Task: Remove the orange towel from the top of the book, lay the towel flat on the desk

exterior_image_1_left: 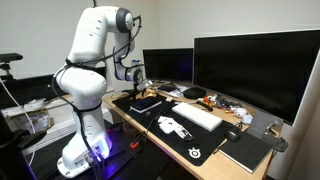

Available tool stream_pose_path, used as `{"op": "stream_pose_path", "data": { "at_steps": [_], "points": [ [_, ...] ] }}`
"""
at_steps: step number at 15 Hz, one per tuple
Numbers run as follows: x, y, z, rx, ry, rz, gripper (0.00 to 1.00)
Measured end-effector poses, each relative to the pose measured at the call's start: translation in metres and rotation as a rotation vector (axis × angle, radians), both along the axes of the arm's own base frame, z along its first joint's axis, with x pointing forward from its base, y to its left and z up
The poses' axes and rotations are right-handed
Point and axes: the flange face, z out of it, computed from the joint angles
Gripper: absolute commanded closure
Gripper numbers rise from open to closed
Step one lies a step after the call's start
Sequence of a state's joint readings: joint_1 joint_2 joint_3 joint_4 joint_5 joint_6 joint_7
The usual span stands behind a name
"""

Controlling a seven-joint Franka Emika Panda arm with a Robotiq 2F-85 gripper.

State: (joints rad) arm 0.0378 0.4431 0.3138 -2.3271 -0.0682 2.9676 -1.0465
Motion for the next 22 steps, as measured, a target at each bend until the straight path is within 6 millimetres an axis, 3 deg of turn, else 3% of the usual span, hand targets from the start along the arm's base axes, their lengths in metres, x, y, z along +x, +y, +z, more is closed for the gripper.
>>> {"op": "stream_pose_path", "data": {
  "at_steps": [6,8,18,22],
  "points": [
    [0.0,0.001,-0.006,-0.009,-0.044,0.003,0.89],
    [0.0,0.004,-0.005,-0.002,-0.064,0.009,1.0],
    [-0.004,0.006,-0.008,-0.016,-0.073,-0.023,0.99],
    [-0.016,0.019,-0.009,0.011,-0.059,-0.103,0.99]
  ]
}}
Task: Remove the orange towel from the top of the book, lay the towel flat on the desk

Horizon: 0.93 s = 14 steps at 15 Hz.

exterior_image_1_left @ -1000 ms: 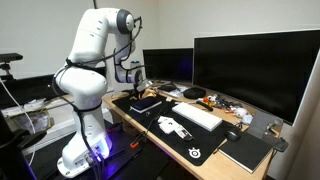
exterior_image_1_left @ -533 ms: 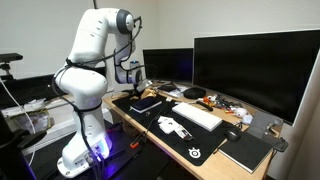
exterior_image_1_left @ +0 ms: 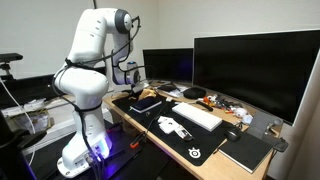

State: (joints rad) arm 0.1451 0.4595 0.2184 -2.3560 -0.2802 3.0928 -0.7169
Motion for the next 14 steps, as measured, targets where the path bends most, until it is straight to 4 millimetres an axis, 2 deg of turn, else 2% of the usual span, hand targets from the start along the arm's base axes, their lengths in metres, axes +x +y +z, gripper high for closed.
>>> {"op": "stream_pose_path", "data": {
  "at_steps": [9,14],
  "points": [
    [-0.037,0.063,0.002,0.056,0.001,-0.114,0.99],
    [-0.051,0.088,0.006,0.05,-0.025,-0.138,0.99]
  ]
}}
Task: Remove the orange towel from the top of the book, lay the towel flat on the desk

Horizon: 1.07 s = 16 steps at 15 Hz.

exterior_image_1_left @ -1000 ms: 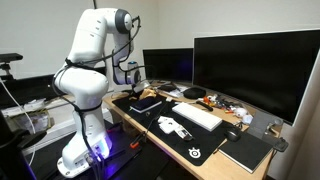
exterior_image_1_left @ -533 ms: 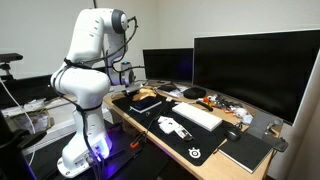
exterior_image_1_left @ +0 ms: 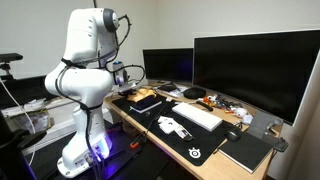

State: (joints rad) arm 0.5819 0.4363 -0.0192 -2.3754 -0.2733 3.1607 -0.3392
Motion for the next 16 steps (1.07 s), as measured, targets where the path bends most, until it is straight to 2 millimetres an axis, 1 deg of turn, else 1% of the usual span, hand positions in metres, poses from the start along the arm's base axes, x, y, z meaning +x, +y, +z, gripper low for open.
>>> {"op": "stream_pose_path", "data": {
  "at_steps": [5,11,12,13,14,15,16],
  "points": [
    [-0.009,0.014,0.003,-0.013,-0.02,-0.02,0.99],
    [-0.009,0.014,0.005,-0.031,-0.041,-0.044,0.99],
    [-0.008,0.013,0.005,-0.033,-0.043,-0.047,0.8],
    [-0.007,0.011,0.005,-0.035,-0.045,-0.051,0.71],
    [-0.006,0.009,0.005,-0.037,-0.045,-0.054,0.66],
    [-0.006,0.007,0.005,-0.039,-0.045,-0.057,0.57],
    [-0.005,0.006,0.004,-0.041,-0.044,-0.06,0.5]
  ]
}}
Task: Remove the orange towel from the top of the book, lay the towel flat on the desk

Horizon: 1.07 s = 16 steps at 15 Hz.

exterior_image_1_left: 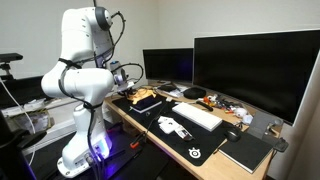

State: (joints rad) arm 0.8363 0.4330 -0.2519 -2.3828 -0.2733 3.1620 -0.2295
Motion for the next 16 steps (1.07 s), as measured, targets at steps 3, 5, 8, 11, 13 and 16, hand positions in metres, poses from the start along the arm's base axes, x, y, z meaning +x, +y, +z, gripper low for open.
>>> {"op": "stream_pose_path", "data": {
  "at_steps": [3,5,8,11,13,16],
  "points": [
    [0.0,-0.005,0.0,-0.003,0.003,-0.008,0.27],
    [-0.003,-0.01,0.003,-0.001,0.005,-0.015,0.11],
    [-0.007,-0.019,0.016,0.016,0.003,-0.028,0.0],
    [-0.003,-0.026,0.032,0.041,-0.011,-0.046,0.0],
    [0.001,-0.029,0.042,0.062,-0.018,-0.058,0.0],
    [0.009,-0.033,0.053,0.097,-0.024,-0.082,0.0]
  ]
}}
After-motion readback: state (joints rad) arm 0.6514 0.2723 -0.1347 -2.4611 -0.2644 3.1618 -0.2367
